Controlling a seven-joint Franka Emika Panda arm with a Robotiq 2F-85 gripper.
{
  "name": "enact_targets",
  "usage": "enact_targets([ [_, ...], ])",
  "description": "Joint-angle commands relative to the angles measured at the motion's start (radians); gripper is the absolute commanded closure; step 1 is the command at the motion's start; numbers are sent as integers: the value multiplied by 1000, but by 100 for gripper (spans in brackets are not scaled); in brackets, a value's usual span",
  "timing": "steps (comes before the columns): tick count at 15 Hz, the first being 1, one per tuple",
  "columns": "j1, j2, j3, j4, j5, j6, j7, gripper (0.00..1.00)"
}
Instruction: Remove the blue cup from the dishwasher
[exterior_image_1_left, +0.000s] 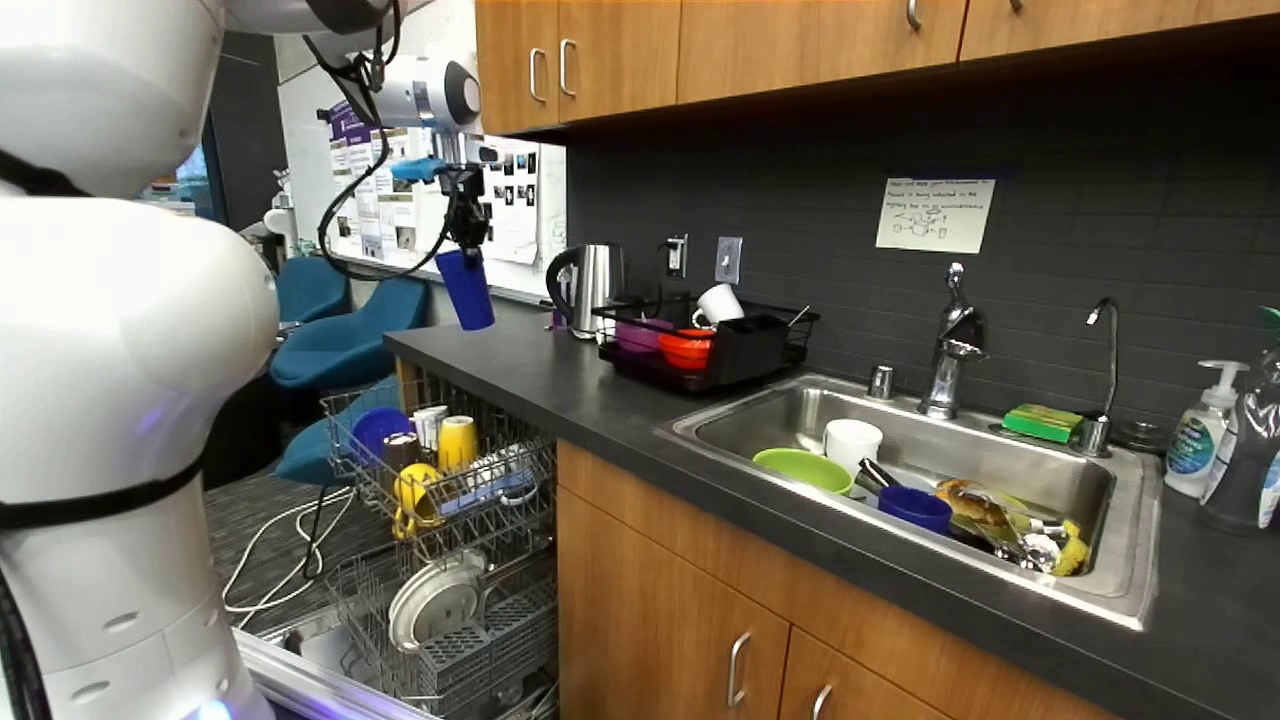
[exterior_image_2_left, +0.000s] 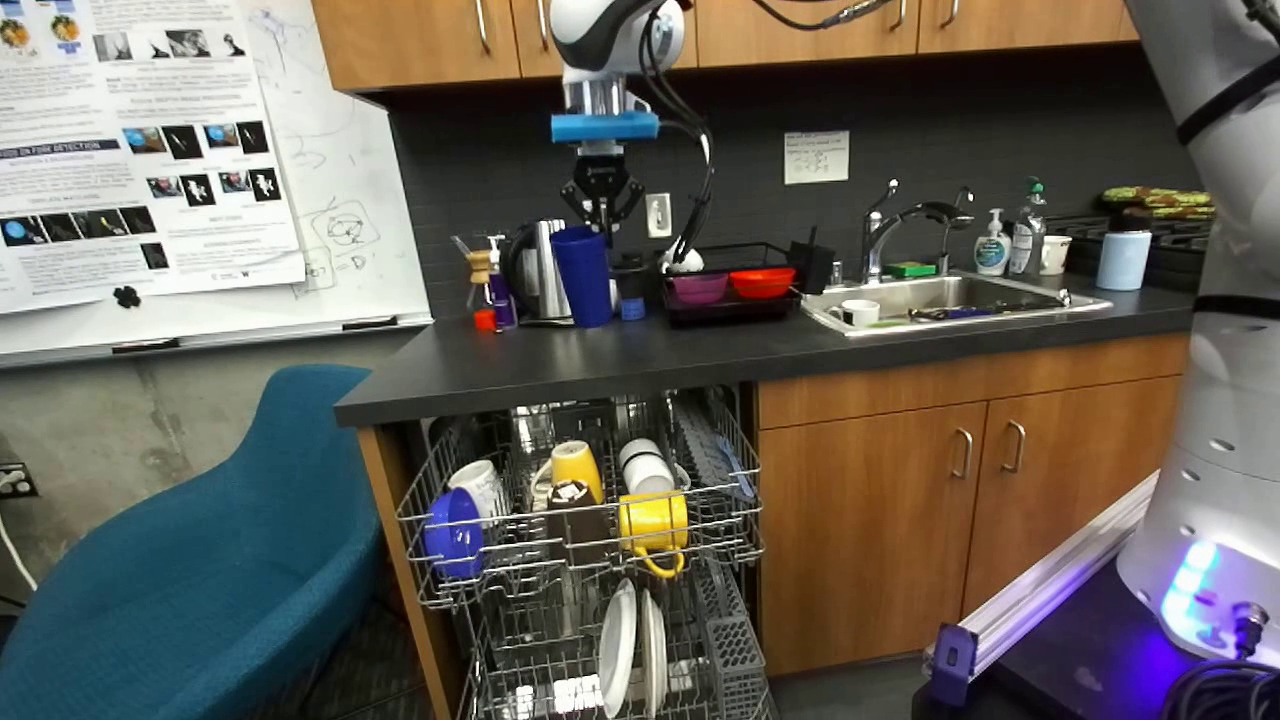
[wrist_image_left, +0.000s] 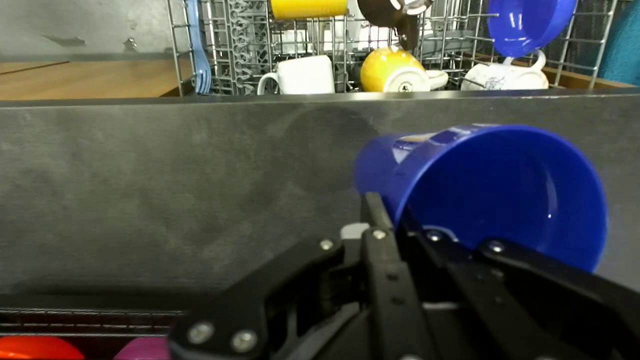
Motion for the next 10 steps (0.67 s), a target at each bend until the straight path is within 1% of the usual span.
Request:
enact_targets([
  [1, 9, 68, -18, 43, -14, 41, 42, 98],
  [8, 30, 153, -44, 98, -51, 64, 86, 98],
  [10, 18, 167, -37, 111, -25, 75, 86, 98],
])
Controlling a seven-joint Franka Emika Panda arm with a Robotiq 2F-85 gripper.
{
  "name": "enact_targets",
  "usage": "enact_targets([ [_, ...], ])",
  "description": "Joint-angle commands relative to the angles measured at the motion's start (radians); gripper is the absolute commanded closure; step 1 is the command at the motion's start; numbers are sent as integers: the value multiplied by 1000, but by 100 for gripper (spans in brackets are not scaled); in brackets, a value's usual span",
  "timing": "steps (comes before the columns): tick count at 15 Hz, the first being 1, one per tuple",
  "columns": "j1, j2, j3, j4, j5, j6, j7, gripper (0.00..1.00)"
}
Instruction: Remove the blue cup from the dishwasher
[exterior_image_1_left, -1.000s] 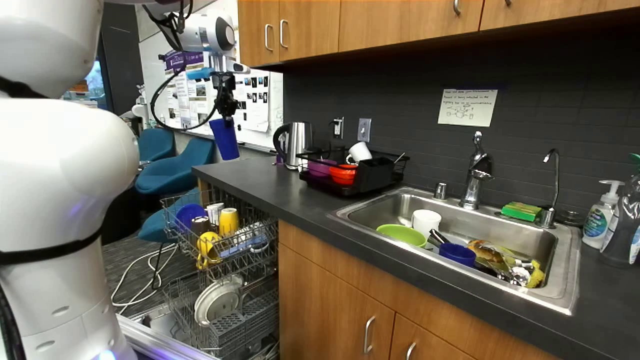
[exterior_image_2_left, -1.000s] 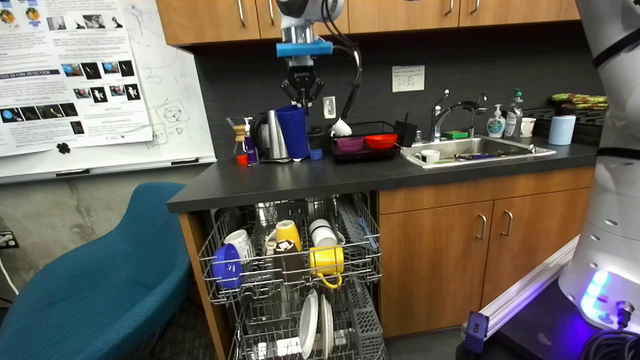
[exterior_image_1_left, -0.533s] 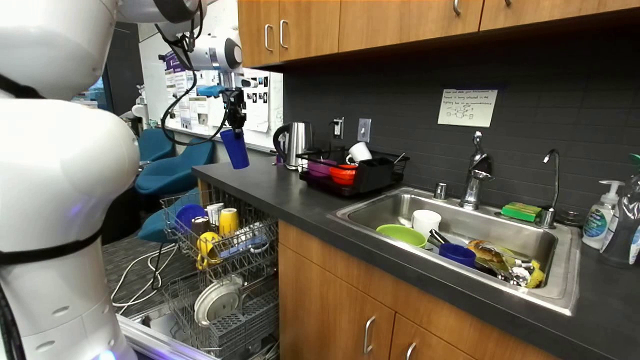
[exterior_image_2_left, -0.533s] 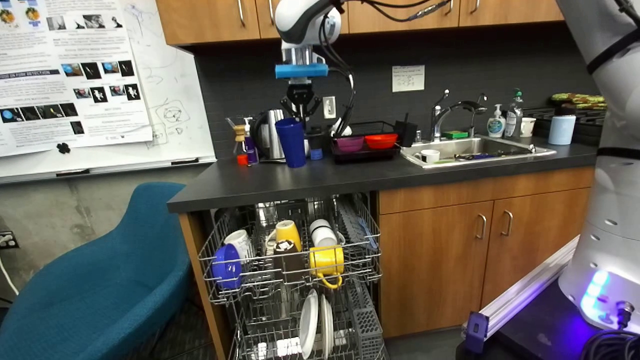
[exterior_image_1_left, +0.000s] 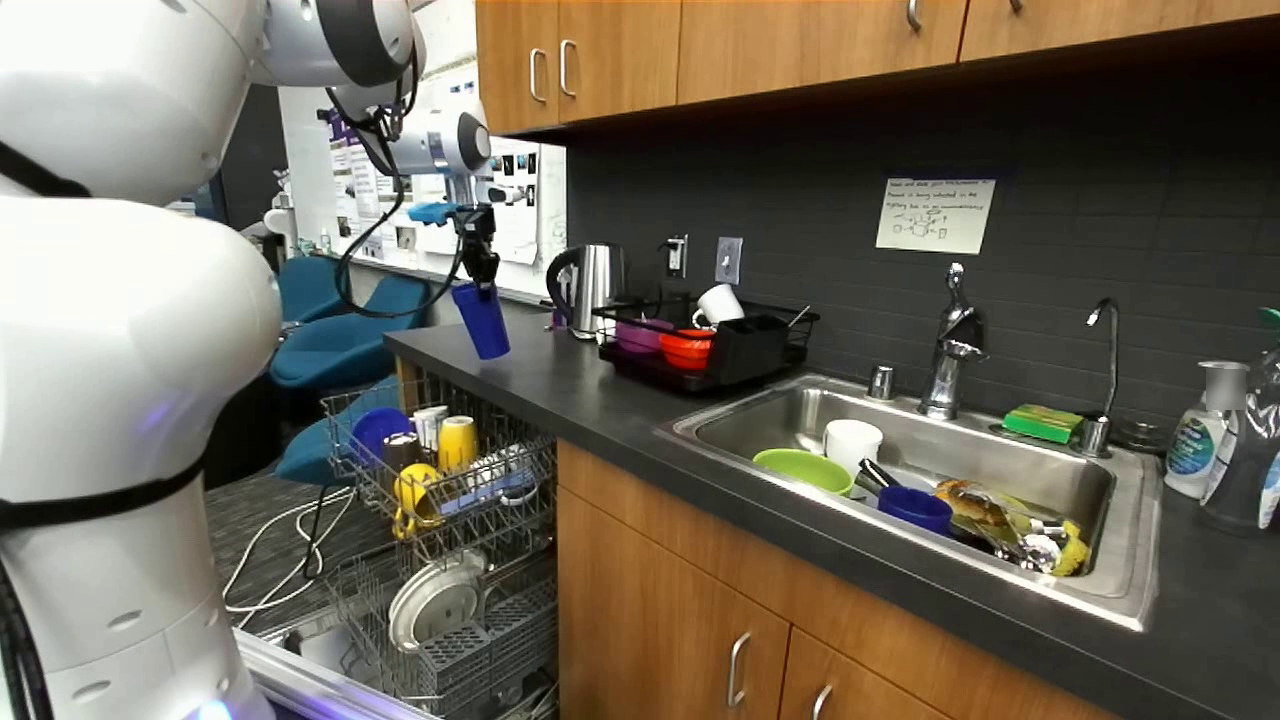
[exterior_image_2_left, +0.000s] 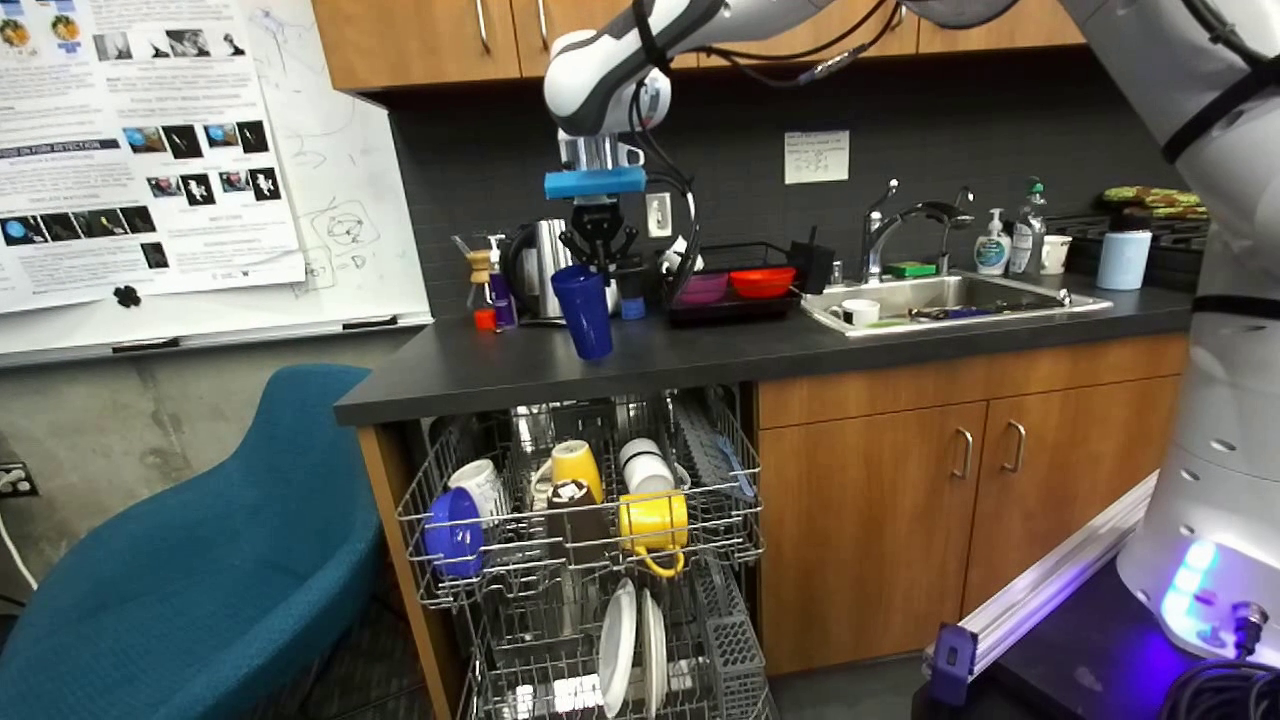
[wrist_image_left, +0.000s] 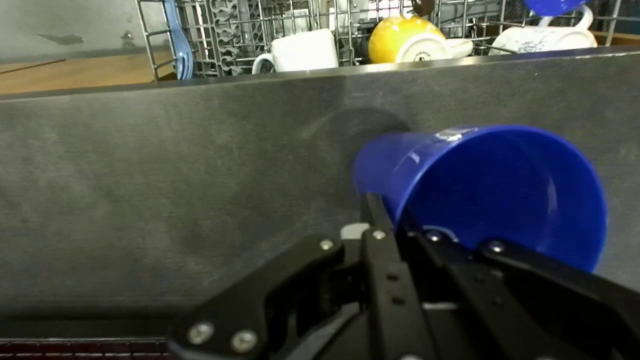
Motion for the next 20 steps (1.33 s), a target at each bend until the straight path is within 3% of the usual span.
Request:
enact_targets([
  [1, -3, 33, -8, 53, 23, 13, 22, 98],
  [14, -12, 95, -27, 112, 28, 33, 62, 98],
  [15, -12, 98, -27, 115, 28, 31, 63, 68],
  [16, -12, 101, -27, 120, 28, 30, 63, 68],
  [20, -11, 109, -29, 128, 26, 26, 68, 45],
])
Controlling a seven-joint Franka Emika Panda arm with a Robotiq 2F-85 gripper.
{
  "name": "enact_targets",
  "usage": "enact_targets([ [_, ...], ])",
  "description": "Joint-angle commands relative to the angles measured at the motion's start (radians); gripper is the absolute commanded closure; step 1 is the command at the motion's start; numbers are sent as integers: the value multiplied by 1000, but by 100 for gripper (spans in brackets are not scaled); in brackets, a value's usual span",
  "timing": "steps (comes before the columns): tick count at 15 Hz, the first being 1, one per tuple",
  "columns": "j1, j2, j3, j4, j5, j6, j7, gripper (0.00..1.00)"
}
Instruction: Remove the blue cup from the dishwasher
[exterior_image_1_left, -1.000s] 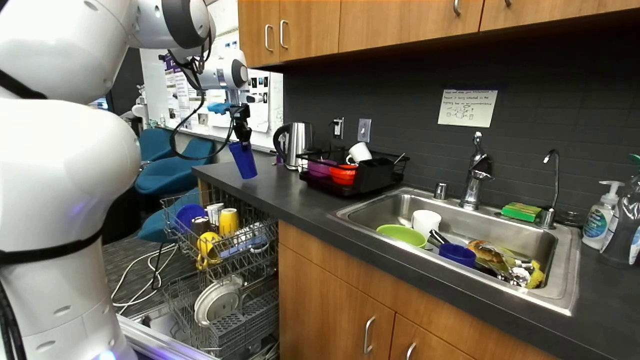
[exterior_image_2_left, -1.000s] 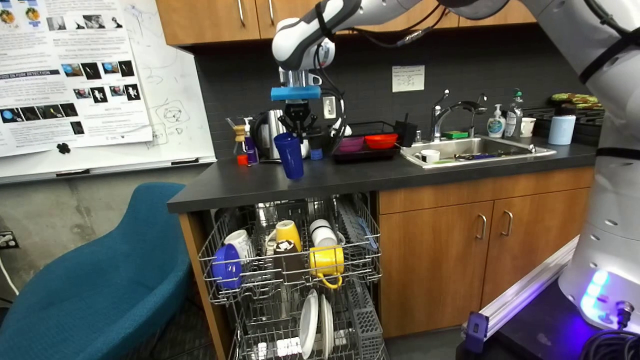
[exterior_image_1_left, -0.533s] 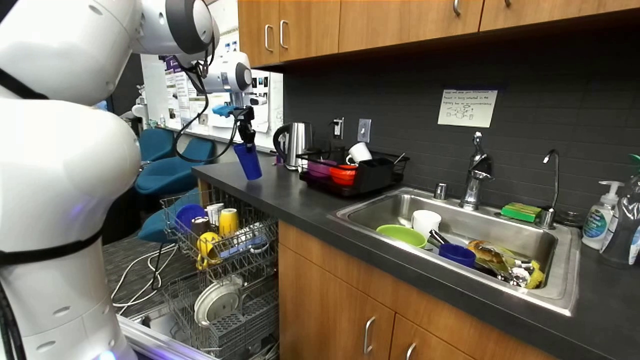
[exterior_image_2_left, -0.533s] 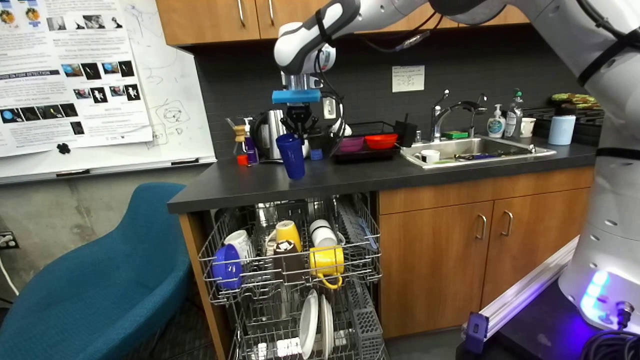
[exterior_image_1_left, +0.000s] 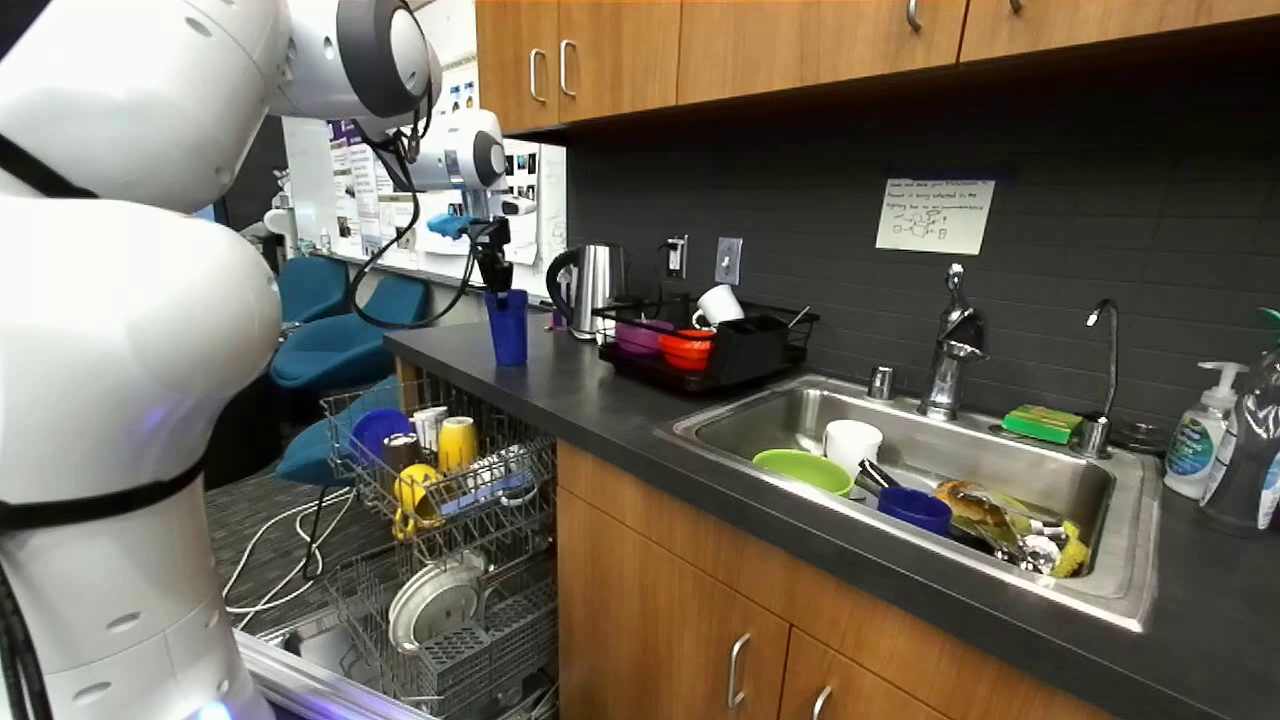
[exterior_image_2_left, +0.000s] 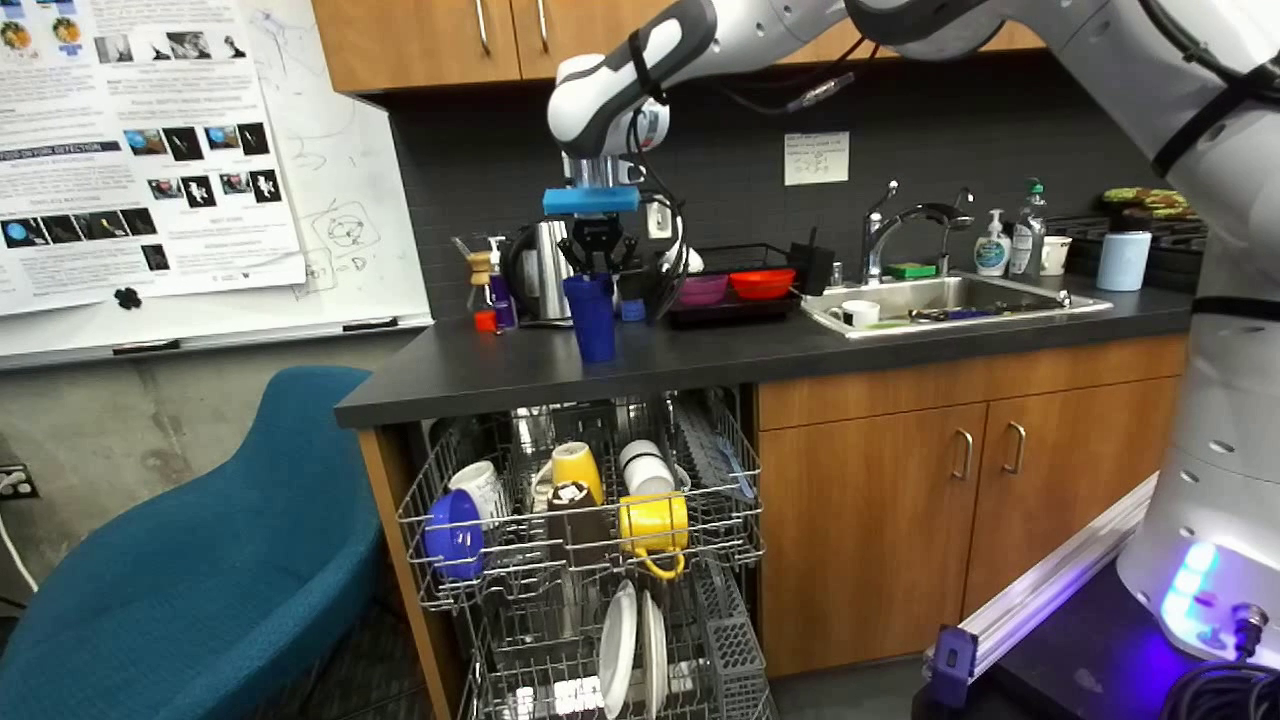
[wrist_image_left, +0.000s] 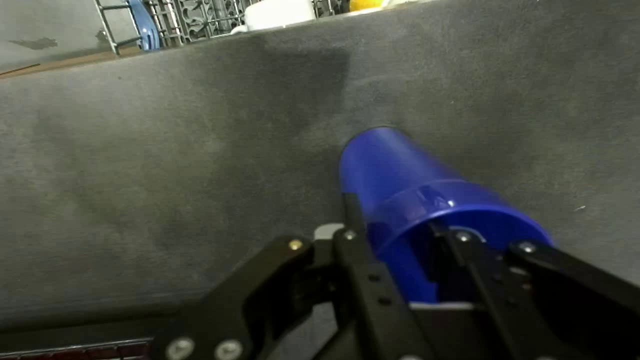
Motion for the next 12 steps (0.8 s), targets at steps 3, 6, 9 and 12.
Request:
enact_targets([
  [3, 11, 20, -14, 35, -2, -19, 18, 25],
  [6, 37, 14, -38, 33, -59, -23, 25, 5],
  [9, 58, 13, -65, 55, -133, -28, 31, 0],
  [12, 71, 11, -86, 75, -189, -28, 45, 0],
])
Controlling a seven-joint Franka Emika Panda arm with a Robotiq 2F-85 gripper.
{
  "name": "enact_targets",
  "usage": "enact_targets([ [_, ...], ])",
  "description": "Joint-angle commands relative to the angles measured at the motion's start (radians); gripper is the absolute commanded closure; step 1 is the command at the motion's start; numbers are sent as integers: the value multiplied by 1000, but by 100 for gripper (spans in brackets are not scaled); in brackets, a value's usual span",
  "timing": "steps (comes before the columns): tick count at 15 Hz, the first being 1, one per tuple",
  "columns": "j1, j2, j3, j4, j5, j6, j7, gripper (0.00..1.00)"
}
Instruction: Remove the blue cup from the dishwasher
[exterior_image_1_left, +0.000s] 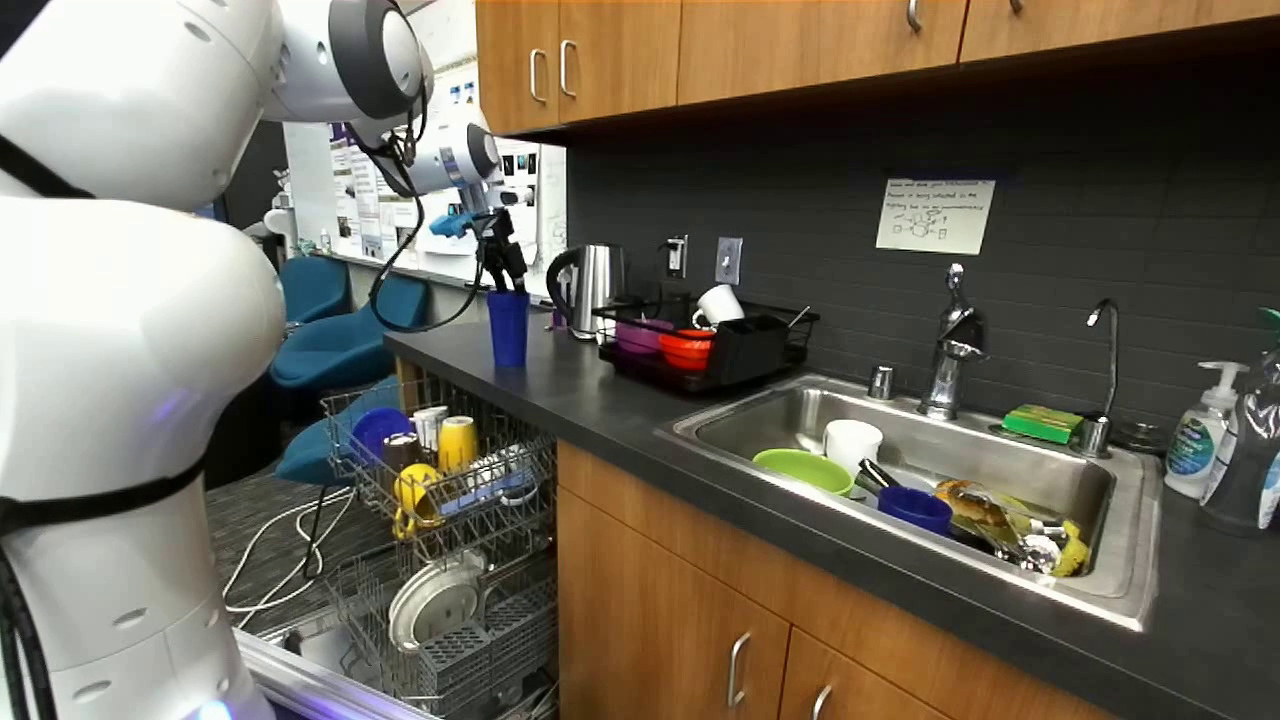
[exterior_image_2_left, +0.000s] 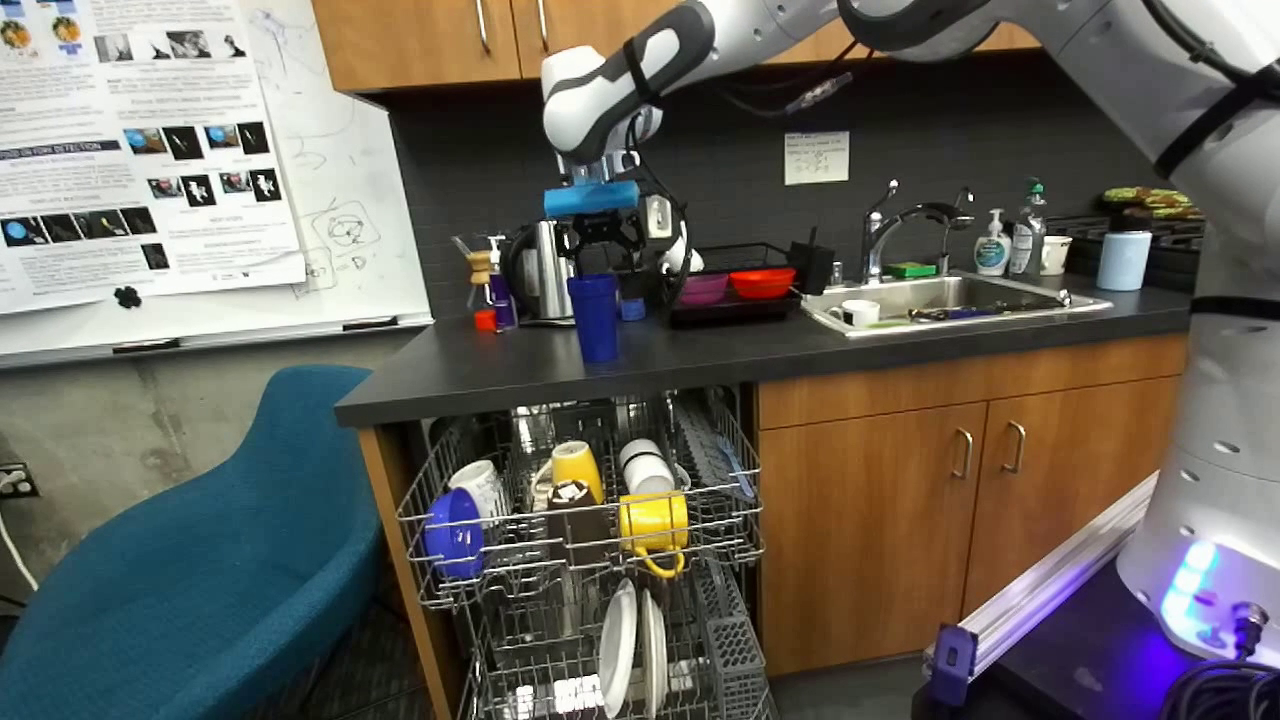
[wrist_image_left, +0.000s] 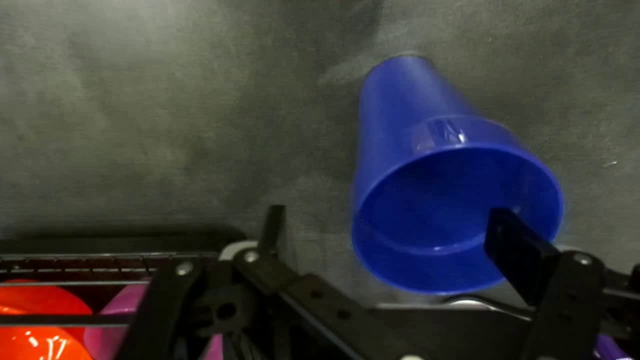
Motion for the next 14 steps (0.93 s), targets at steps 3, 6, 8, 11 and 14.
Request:
enact_targets([
  [3, 24, -8, -42, 41, -80, -22, 30, 0],
  [6, 11, -61, -24, 0, -52, 17, 22, 0],
  [8, 3, -174, 13, -101, -3, 64, -9, 0],
  [11, -2, -302, 48, -202, 20, 90, -99, 0],
  [14, -28, -459, 100, -319, 122, -18, -276, 0],
])
